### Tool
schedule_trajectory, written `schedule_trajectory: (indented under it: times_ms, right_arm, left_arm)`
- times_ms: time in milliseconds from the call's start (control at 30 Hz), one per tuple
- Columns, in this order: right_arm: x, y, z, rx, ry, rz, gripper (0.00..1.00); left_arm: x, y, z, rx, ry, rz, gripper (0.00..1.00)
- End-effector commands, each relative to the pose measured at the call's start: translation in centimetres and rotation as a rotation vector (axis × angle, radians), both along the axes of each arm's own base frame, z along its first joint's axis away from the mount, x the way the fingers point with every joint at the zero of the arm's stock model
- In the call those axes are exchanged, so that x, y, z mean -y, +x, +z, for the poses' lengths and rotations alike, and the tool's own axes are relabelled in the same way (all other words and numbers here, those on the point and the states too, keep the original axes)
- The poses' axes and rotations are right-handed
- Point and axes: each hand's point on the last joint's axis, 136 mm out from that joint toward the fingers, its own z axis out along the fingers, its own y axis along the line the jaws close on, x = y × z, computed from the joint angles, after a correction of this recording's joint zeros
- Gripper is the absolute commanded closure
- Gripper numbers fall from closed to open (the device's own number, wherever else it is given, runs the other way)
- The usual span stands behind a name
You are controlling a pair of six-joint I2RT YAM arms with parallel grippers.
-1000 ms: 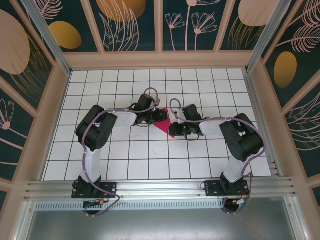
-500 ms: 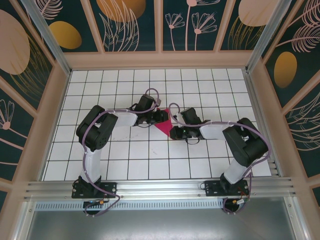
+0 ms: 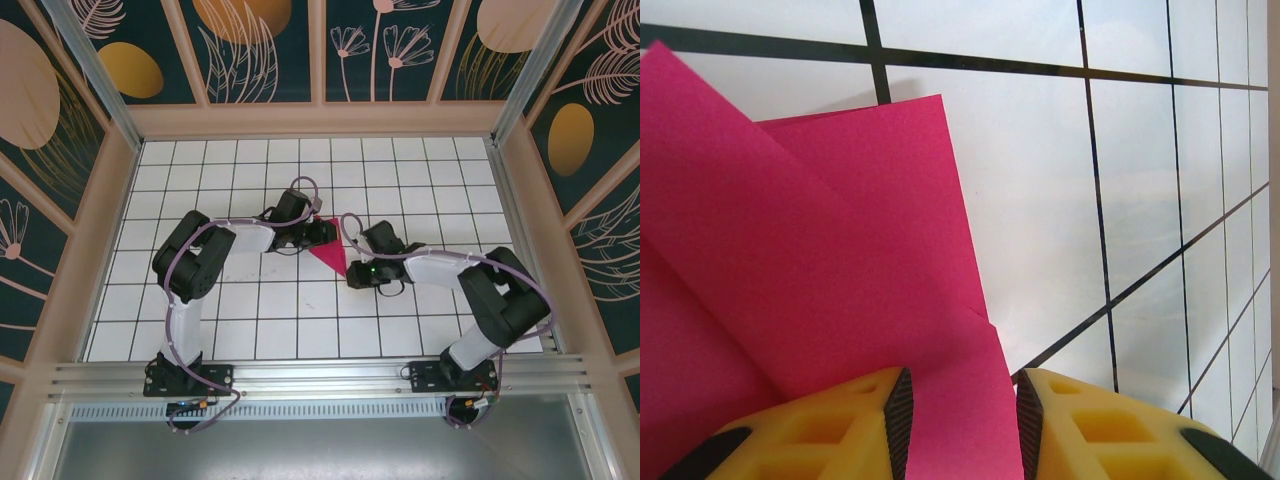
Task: Fold a paper plane with a square sheet of paper (fold left side to right side)
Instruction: Fourth fold the wing at the center of the table.
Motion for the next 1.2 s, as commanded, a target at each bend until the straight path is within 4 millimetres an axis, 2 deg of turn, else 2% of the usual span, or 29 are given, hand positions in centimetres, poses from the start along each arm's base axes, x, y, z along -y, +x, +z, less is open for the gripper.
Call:
schedule_trajectory:
  times_ms: [0,100,233,467,600,833,1167]
  right_arm:
    - [0.5,-0.4,2.2,-0.003,0.025,-0.018,0.84]
    - [-0.6,0.7,4.8,0.056,0.102,-0.01,0.82]
    - [-2.8,1.6,6.2,0.079,0.211,0.013,0.81]
    - [-5.5,3.2,4.6,0.054,0.239,0.031,0.81]
    - [-5.5,3.4,3.0,0.03,0.21,0.025,0.81]
    - [-4.2,3.5,1.0,0.013,0.122,0.004,0.8]
    - [-3.1,3.3,-0.3,-0.01,0.071,-0.008,0.8]
  left_arm:
    - [-2.6,-1.7,-4.0,-0.104,0.123,0.035,0.63]
    - [-2.6,-1.7,-3.9,-0.104,0.121,0.036,0.63]
    - [-2.5,-1.6,-3.8,-0.102,0.117,0.036,0.63]
    - [-2.4,-1.5,-3.6,-0.099,0.114,0.034,0.63]
    - [-2.4,-1.5,-3.7,-0.101,0.115,0.035,0.63]
    - [-2.4,-1.5,-3.7,-0.102,0.118,0.032,0.63]
    - [-2.4,-1.5,-3.9,-0.105,0.123,0.033,0.63]
